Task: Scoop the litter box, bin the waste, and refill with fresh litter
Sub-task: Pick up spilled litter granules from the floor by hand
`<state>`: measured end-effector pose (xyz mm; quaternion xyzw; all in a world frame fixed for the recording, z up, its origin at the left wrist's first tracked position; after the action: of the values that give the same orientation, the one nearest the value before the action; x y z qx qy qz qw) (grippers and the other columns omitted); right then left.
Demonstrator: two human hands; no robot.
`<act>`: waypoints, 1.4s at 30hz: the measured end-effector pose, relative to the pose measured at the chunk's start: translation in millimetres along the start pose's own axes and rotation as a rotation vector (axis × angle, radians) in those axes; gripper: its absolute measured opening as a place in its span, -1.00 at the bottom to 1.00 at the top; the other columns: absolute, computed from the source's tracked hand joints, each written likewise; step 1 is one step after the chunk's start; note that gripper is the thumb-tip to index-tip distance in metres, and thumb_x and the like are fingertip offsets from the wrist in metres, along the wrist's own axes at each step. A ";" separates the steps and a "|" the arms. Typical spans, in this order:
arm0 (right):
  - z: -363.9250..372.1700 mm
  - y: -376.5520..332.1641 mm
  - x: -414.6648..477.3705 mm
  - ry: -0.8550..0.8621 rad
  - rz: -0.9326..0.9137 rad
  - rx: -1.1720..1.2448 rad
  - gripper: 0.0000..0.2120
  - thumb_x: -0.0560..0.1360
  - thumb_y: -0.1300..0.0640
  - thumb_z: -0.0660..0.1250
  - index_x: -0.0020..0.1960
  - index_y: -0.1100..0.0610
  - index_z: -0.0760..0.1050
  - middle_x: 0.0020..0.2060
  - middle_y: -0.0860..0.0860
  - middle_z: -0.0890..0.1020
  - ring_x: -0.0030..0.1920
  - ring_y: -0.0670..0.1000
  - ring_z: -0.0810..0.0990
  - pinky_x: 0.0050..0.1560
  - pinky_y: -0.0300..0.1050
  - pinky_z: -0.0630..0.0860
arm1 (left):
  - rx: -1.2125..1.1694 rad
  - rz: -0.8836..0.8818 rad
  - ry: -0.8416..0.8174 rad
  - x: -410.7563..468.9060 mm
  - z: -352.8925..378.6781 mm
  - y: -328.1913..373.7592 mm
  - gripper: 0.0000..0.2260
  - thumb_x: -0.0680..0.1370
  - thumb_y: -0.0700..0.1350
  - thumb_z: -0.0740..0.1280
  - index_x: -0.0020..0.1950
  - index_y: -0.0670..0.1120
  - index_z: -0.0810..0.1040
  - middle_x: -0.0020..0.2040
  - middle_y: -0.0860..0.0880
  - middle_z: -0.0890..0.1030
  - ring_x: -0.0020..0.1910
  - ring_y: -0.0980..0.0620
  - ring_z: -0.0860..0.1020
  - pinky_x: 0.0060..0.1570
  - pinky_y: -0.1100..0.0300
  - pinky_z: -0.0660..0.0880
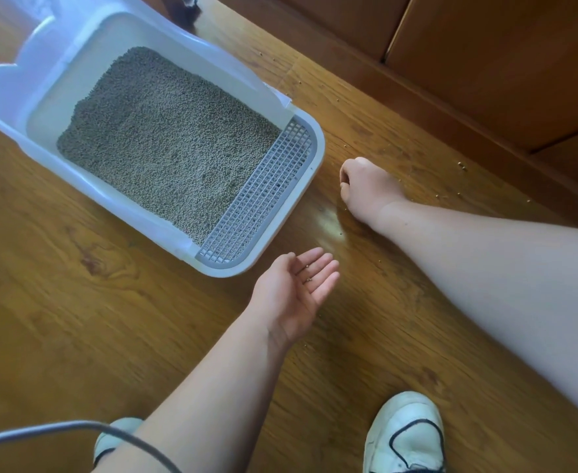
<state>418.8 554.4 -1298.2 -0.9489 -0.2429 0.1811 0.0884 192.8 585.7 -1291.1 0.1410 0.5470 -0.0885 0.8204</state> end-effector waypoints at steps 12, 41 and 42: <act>-23.7 -53.1 -93.5 -0.358 -0.406 0.284 -0.93 0.40 0.17 0.33 -0.21 0.02 0.50 -0.29 -0.09 0.55 -0.24 -0.06 0.49 -0.19 -0.11 0.47 | -0.009 -0.053 -0.078 17.3 15.9 -14.7 -0.60 0.70 -0.05 -0.01 0.18 -0.27 0.52 0.07 -0.25 0.64 0.04 -0.14 0.63 0.10 0.01 0.57; 6.7 10.1 -25.4 -0.068 -0.160 0.060 -0.94 0.58 0.12 0.29 0.01 0.01 0.53 -0.05 -0.03 0.51 0.07 0.09 0.50 0.07 0.07 0.54 | 0.042 -0.059 -0.011 26.2 4.8 -13.2 -0.61 0.68 -0.10 0.01 0.19 -0.30 0.53 0.17 -0.27 0.60 0.09 -0.15 0.62 0.13 -0.01 0.56; 6.8 8.7 -25.1 -0.066 -0.171 0.056 -0.93 0.58 0.12 0.28 0.01 0.00 0.53 -0.06 -0.03 0.52 0.05 0.09 0.50 0.06 0.06 0.55 | 0.045 -0.060 -0.013 26.1 5.7 -13.5 -0.61 0.68 -0.10 0.01 0.19 -0.30 0.53 0.17 -0.27 0.60 0.09 -0.15 0.62 0.14 -0.01 0.56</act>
<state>399.4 535.0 -1299.1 -0.9152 -0.3208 0.2110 0.1221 203.8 571.2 -1314.9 0.1423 0.5435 -0.1261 0.8176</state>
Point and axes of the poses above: each hand's wrist, its own x-axis towards the middle knuckle, its own z-axis out of the palm, y = z × x, the point moved 9 cm from there along x, towards the middle knuckle
